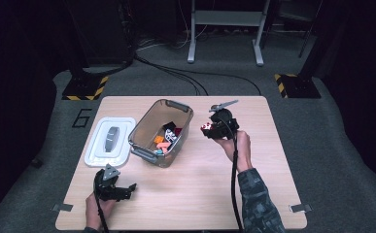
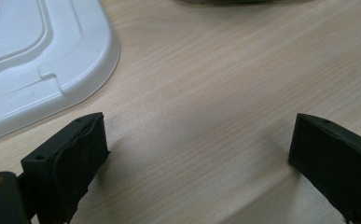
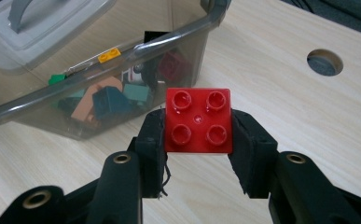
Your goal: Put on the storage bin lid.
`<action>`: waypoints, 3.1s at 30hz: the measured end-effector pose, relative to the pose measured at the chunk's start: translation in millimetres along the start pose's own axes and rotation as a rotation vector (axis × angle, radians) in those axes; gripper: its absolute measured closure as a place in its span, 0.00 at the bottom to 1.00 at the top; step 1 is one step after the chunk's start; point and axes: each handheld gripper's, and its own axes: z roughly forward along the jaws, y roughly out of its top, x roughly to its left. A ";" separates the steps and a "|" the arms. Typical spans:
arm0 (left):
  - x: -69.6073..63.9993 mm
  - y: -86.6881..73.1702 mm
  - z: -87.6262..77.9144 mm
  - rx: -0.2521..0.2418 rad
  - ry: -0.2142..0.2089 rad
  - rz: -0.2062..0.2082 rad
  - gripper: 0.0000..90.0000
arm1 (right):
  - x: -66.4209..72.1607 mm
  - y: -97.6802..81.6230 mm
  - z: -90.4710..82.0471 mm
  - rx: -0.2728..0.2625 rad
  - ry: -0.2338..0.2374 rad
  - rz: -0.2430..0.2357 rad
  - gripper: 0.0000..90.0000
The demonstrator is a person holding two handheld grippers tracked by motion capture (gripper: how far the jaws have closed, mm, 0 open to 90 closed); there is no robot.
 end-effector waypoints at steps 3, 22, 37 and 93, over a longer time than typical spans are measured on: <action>-0.4 -0.3 0.4 -0.005 0.006 -0.002 0.05 | 2.6 6.8 0.3 -0.004 0.008 -0.003 0.65; -0.5 -0.1 0.1 0.000 -0.003 -0.009 0.05 | 14.9 40.0 6.3 -0.022 0.030 -0.053 0.65; 0.2 0.0 -0.4 0.008 -0.004 0.002 0.05 | 44.1 66.1 32.3 0.004 0.074 -0.138 0.65; 0.3 0.1 0.0 0.002 -0.001 0.002 0.05 | 48.2 42.8 38.5 0.031 0.117 -0.175 0.17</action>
